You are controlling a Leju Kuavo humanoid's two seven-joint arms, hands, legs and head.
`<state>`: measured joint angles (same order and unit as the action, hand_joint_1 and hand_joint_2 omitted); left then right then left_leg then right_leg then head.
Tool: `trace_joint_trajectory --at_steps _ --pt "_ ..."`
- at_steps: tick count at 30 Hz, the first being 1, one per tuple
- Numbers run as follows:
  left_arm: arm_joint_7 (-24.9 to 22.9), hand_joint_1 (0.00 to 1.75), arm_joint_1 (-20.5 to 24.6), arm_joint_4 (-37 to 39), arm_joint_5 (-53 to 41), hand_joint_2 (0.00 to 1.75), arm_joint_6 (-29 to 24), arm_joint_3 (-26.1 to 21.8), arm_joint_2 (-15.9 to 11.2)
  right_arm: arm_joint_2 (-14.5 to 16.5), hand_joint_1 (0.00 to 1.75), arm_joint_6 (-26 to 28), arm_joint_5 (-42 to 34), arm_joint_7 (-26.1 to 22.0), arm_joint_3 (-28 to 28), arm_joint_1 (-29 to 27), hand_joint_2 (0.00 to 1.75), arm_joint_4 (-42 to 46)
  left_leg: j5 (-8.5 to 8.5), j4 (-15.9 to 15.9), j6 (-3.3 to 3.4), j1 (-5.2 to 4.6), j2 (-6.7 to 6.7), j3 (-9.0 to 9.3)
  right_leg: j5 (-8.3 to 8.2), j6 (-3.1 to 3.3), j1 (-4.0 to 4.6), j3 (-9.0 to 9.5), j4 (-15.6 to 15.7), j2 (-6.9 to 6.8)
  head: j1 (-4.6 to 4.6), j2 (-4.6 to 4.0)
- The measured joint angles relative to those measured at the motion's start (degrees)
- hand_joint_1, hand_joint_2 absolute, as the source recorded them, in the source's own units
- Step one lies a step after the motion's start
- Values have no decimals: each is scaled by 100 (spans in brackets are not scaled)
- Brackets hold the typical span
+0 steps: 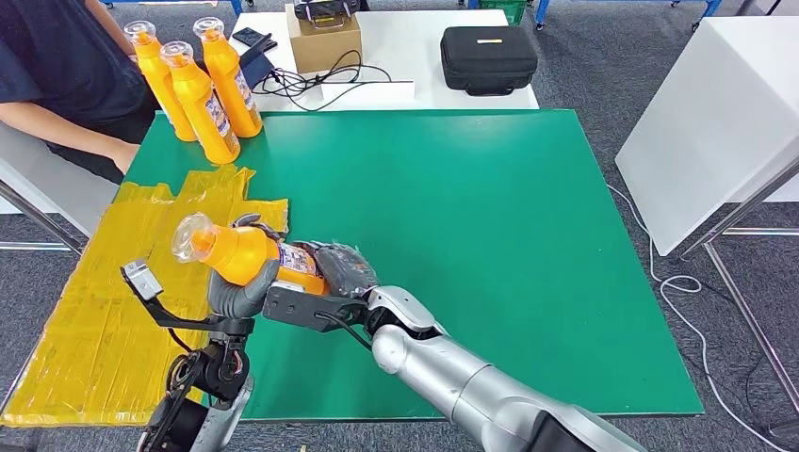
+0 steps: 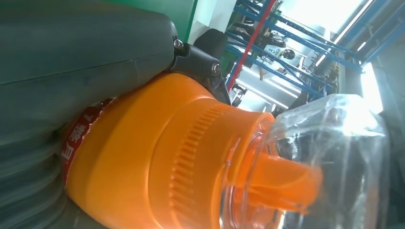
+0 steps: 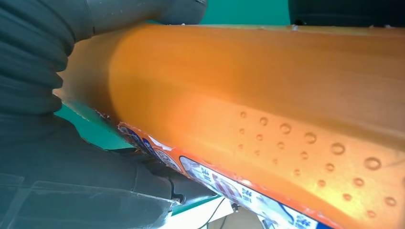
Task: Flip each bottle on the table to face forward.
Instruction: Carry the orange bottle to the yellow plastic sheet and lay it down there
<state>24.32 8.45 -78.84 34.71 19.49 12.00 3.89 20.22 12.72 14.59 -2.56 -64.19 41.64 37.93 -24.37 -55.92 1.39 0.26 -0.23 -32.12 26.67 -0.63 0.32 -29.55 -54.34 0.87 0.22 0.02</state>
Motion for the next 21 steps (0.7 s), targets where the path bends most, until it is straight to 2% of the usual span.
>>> trace_joint_trajectory --at_steps 1,2,4,5,6,12,15,18,21 --pt "-3 175 0 -10 0 175 -1 -1 0 0 148 0 2 -11 10 0 175 -1 0 0 0 0 0 0 0 0 0 0 0 0 0 0" --pt "-5 175 -1 -19 0 175 -1 -2 0 0 104 1 9 -19 20 0 175 -2 0 0 0 0 0 0 0 0 0 0 0 0 0 0" --pt "-7 175 -5 -39 0 175 -3 -4 0 -1 17 8 49 -60 47 0 87 -8 0 0 0 0 0 0 0 0 0 0 0 0 0 0" --pt "1 175 -8 -56 -4 175 -5 -5 1 -1 0 12 81 -101 71 0 44 -18 0 0 0 0 -1 0 0 0 0 0 0 0 0 0" --pt "16 175 -12 -81 -17 175 -11 -5 3 -2 0 14 115 -159 106 2 0 -34 0 0 0 0 -1 0 0 0 0 0 0 0 0 0" --pt "318 175 -45 -233 -451 175 -273 -18 20 -5 0 -122 227 -760 622 -20 0 -179 0 0 0 0 -2 -1 0 0 0 2 0 -1 -2 0" --pt "776 175 -121 -352 -1208 175 -892 -147 26 -92 0 -272 400 -1077 1185 -180 0 72 0 0 0 0 -2 -1 0 0 0 2 -1 -1 -1 0" --pt "1085 175 -245 -442 -1823 175 -1585 -453 26 -305 0 -623 451 -1046 1801 -404 0 720 0 0 0 0 -4 -2 0 0 0 1 0 -2 0 0" --pt "1251 175 -319 -455 -2165 175 -1984 -755 25 -497 0 -851 420 -990 2249 -533 0 1261 0 0 0 0 -5 -3 0 0 0 0 0 -3 0 0"
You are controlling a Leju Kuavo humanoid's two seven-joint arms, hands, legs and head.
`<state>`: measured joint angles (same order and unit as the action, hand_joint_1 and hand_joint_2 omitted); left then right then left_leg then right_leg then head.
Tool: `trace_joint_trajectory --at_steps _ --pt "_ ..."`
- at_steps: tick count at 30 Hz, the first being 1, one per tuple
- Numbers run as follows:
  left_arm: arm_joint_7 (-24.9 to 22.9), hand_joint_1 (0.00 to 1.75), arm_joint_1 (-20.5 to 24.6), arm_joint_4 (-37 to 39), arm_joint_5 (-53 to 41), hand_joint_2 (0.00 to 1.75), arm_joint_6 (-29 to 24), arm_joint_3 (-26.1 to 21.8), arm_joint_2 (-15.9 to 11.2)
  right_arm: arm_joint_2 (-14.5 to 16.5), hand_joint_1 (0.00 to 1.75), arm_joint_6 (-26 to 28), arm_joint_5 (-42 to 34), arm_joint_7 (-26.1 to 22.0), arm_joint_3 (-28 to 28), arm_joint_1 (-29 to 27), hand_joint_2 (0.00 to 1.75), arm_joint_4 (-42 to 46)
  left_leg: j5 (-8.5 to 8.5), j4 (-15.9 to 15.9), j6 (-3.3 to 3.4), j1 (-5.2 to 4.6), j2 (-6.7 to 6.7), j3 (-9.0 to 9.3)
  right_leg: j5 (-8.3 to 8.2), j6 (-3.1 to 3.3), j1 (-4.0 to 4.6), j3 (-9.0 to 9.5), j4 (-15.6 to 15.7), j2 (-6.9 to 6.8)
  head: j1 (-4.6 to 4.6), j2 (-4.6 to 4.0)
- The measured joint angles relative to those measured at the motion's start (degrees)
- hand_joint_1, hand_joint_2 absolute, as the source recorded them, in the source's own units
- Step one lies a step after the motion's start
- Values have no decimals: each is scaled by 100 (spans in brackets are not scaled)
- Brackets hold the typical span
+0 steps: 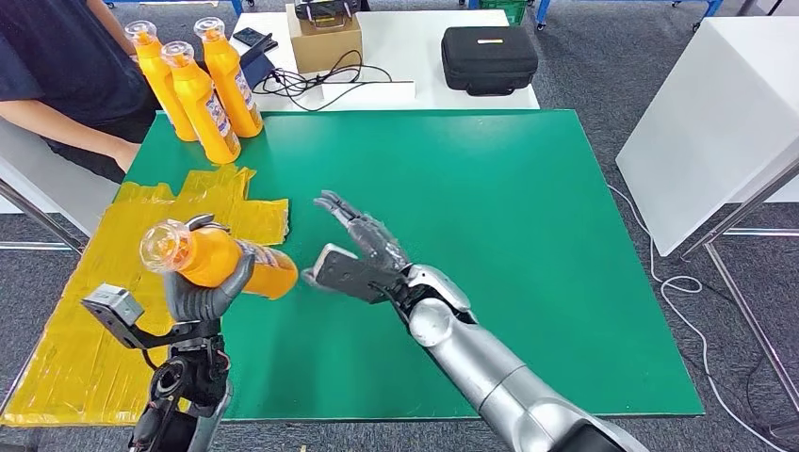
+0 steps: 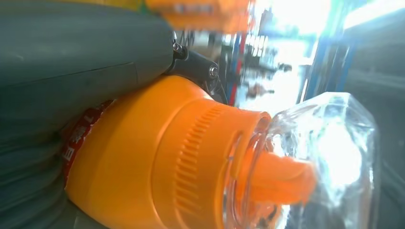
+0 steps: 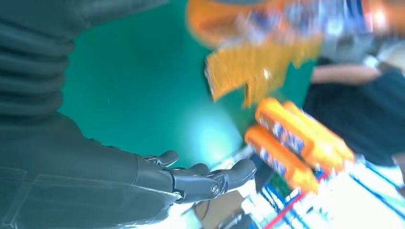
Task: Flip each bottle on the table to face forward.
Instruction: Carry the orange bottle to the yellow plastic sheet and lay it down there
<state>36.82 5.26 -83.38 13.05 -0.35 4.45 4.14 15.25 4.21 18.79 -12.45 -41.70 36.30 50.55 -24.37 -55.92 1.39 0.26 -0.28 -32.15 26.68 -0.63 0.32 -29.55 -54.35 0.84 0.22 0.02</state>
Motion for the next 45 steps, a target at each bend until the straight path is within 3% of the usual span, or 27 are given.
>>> trace_joint_trajectory --at_steps 8,10,13,15,17,21,26,33,43,44,45 --pt "138 175 -15 0 -318 175 -349 -310 6 -219 0 -78 5 -3 422 -166 0 582 0 0 0 0 1 0 0 0 0 1 0 0 0 0" --pt "241 175 0 0 -817 175 -946 -348 5 -255 0 -77 -18 -30 450 -180 0 628 0 0 0 0 1 0 0 0 0 0 0 0 0 0" --pt "305 175 89 56 -2073 175 -2522 -394 -52 -346 0 -76 -164 -105 488 -260 0 778 0 0 0 0 0 0 0 0 0 0 0 0 -1 0" --pt "314 175 205 202 -3330 175 -3444 -479 -123 -425 0 -82 -247 -149 531 -366 0 962 0 0 0 0 -2 0 0 0 0 0 0 0 -1 0" --pt "319 175 346 403 -4872 175 -3829 -731 -151 -505 0 -104 -301 -167 560 -478 0 1162 0 0 0 0 -3 0 0 0 0 1 0 -1 0 0" --pt "322 175 657 1006 -7313 175 -3882 -1461 -120 -612 0 -223 -440 -174 575 -609 0 1500 1 1 0 0 4 2 -1 1 0 0 -3 7 -1 0" --pt "241 175 1029 2019 -8675 175 -3886 -2307 -116 -645 0 -346 -467 -225 566 -673 0 1717 1 0 -1 0 4 3 -1 1 0 0 -5 7 -1 0" --pt "-120 175 1190 3074 -9350 175 -3889 -2751 -197 -655 0 -485 -520 -252 538 -731 0 1878 1 1 -1 0 1 -2 0 0 0 -3 -6 5 -2 0" --pt "-514 175 1230 3985 -9607 175 -3895 -2775 -275 -655 0 -607 -555 -272 499 -753 0 1896 1 0 -1 0 0 -2 0 0 0 -2 -6 5 -1 0" --pt "-567 168 1242 4074 -9525 175 -3895 -2745 -302 -655 0 -608 -564 -280 487 -752 0 1895 1 0 -1 0 1 -2 0 0 0 -2 -6 5 -1 0" --pt "-641 127 1258 4171 -9391 175 -3896 -2667 -344 -657 0 -609 -575 -296 470 -751 0 1895 1 0 -1 0 1 -1 0 0 0 -2 -6 4 0 0"
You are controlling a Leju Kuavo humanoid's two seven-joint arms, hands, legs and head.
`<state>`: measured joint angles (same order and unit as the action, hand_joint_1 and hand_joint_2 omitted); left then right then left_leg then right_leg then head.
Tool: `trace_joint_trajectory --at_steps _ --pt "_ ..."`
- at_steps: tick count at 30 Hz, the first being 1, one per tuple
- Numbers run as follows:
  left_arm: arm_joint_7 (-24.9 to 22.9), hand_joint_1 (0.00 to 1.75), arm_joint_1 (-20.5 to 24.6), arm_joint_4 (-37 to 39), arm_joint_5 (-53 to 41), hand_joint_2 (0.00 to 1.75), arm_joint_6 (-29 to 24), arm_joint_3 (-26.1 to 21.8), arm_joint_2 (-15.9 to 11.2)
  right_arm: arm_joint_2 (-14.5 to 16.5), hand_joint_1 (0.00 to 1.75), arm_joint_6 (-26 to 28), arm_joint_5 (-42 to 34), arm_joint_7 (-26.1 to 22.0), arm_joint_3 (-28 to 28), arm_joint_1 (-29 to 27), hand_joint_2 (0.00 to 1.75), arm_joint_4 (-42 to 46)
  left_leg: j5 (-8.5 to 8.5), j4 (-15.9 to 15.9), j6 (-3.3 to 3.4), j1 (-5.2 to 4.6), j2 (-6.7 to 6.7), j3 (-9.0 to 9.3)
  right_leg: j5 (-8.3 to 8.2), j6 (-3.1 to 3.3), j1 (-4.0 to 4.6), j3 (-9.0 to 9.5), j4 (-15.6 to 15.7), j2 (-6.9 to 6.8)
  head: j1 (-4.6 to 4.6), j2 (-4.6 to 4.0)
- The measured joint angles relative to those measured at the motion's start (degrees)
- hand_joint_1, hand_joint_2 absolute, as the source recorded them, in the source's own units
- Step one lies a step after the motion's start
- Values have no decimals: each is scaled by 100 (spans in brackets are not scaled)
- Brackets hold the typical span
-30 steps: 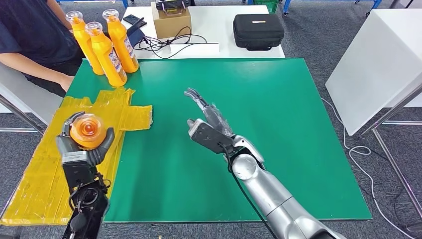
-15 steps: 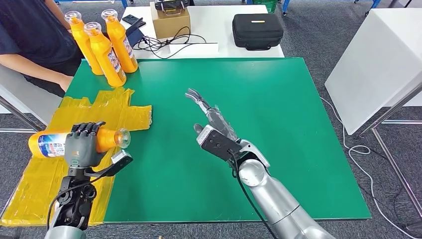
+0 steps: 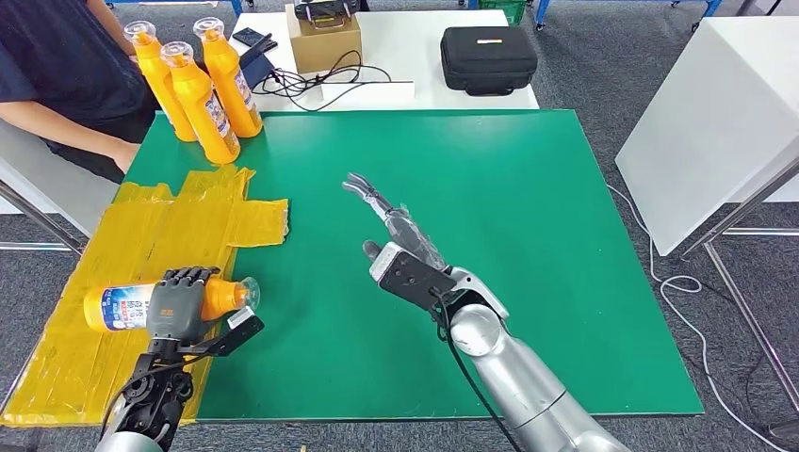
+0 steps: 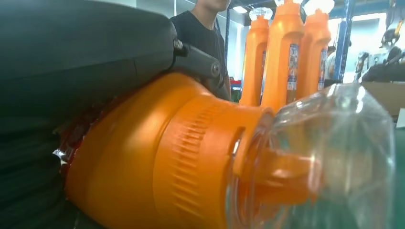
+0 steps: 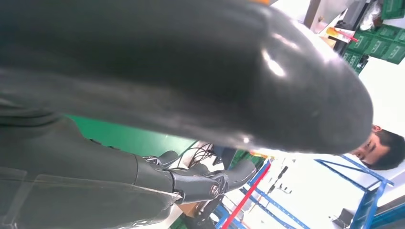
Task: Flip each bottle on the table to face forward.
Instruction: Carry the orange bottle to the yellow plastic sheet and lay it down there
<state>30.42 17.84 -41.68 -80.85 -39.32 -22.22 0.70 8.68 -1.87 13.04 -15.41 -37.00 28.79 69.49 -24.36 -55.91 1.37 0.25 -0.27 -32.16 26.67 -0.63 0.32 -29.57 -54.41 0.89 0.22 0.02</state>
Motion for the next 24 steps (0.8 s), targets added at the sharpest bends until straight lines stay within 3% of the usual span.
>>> trace_joint_trajectory --at_steps 3,4,16,20,24 --pt "-138 3 90 317 424 44 -3 333 -155 -8 0 -15 -50 -50 -57 7 0 -3 0 1 0 -1 -3 4 0 0 0 4 -4 -3 1 0" --pt "-114 0 131 429 482 0 -3 383 -192 -10 0 -20 -69 -56 -75 13 0 -6 0 1 0 -1 -4 8 1 1 -1 7 -6 -4 1 0" --pt "208 0 353 1594 1488 0 119 1018 -456 -39 0 -138 -174 -102 -172 73 0 -155 13 7 -19 -1 -54 48 5 5 -3 56 -13 -52 1 0" --pt "640 0 374 1722 1805 0 603 1081 -476 -58 0 -140 -231 -123 -190 99 0 -227 22 7 -13 -7 -91 55 7 5 -13 71 -12 -93 2 0" --pt "967 0 458 1699 2352 0 1604 1192 -506 -84 0 -153 -282 -157 -205 140 0 -331 28 18 -7 -23 -165 98 34 -2 -29 102 -10 -162 3 0"
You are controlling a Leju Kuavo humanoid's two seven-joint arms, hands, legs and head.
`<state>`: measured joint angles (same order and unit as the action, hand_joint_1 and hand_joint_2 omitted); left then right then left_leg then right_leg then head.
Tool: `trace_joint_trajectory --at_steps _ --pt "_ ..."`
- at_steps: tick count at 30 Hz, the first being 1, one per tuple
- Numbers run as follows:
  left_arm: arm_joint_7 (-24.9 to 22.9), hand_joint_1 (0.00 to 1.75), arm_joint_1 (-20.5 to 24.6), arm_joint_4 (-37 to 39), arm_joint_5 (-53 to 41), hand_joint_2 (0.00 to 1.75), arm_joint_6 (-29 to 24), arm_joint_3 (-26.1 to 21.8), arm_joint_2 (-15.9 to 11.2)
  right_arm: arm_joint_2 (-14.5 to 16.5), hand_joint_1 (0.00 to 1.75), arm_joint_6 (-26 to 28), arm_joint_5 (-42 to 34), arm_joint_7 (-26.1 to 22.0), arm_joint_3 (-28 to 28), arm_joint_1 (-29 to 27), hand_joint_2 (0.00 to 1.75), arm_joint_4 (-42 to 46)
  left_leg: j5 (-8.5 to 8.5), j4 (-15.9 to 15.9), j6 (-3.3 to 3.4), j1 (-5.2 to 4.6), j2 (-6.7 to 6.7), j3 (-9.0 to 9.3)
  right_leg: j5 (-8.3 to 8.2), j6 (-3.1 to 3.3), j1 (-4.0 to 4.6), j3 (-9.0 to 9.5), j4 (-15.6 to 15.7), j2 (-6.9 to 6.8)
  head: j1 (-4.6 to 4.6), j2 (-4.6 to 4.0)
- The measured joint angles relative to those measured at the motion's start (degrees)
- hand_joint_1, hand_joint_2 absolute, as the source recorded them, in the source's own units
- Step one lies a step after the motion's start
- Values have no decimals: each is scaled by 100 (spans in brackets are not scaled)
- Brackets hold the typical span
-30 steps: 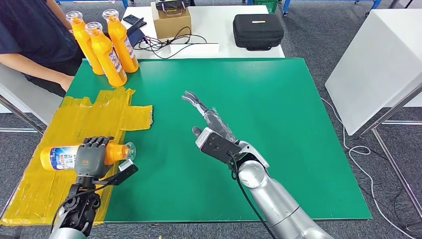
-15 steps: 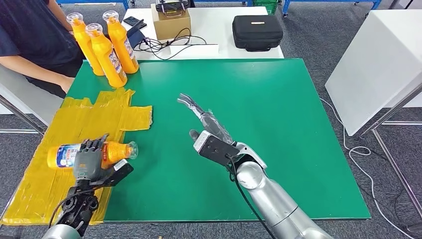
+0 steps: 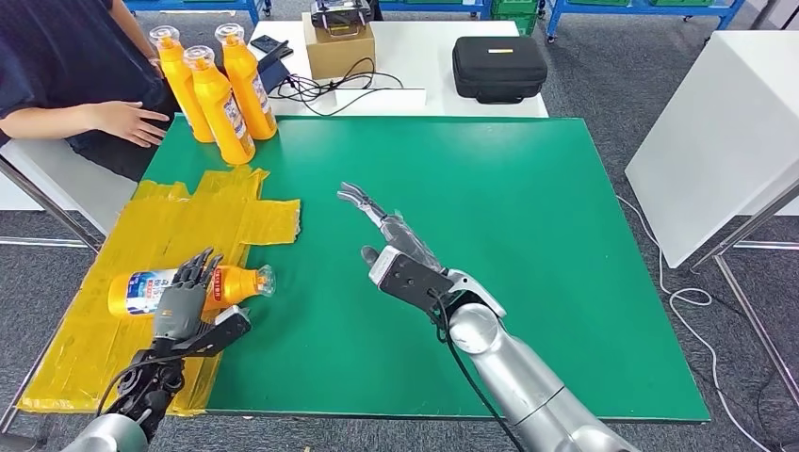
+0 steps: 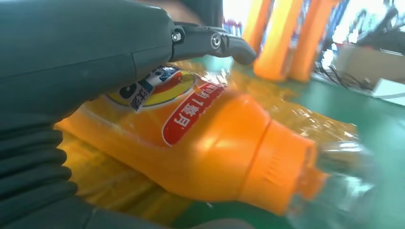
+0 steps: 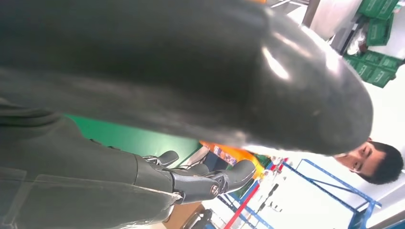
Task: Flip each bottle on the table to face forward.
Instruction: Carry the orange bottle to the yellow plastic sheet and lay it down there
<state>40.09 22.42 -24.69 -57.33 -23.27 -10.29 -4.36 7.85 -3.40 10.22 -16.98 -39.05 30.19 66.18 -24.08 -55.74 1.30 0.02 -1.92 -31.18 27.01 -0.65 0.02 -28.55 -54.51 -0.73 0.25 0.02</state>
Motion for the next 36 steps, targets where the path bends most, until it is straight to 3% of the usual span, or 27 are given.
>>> trace_joint_trajectory --at_steps 2,4,8,12,15,19,36 --pt "60 0 -34 -192 810 0 684 199 -33 -8 0 -1 -14 -14 -7 14 0 -52 -14 10 -1 -11 -28 45 27 5 -8 29 3 -30 -1 0" --pt "83 0 -211 -662 2275 0 1480 546 -102 -9 0 12 -28 -37 -14 23 0 -97 -38 15 -6 -16 -34 81 43 11 -10 65 4 -36 -2 0" --pt "60 0 -922 -2333 5477 0 2885 1045 -218 0 0 245 -54 -312 -4 28 0 -275 -14 7 -20 -3 29 73 6 24 1 56 -1 24 -5 0" --pt "38 0 -1314 -3927 6431 0 3760 999 -18 40 0 912 -181 -1220 178 -104 0 -455 26 -5 -17 11 54 -31 -32 12 11 -32 -5 48 -5 0" --pt "37 0 -1268 -4669 6497 0 3707 1050 202 79 0 1282 -325 -1739 488 -364 0 -470 26 -6 -16 11 58 -61 -33 11 9 -59 -5 49 -4 0" --pt "29 0 -969 -4882 6503 0 3468 1346 408 131 0 1641 -269 -2150 858 -618 0 -427 24 -5 -16 9 65 -83 -33 11 9 -79 -5 54 -4 0" --pt "15 0 -341 -4255 6150 0 3013 2145 953 375 0 1925 205 -2188 1188 -852 0 -197 22 -5 -16 12 80 -98 -33 11 11 -97 -7 74 -4 0"
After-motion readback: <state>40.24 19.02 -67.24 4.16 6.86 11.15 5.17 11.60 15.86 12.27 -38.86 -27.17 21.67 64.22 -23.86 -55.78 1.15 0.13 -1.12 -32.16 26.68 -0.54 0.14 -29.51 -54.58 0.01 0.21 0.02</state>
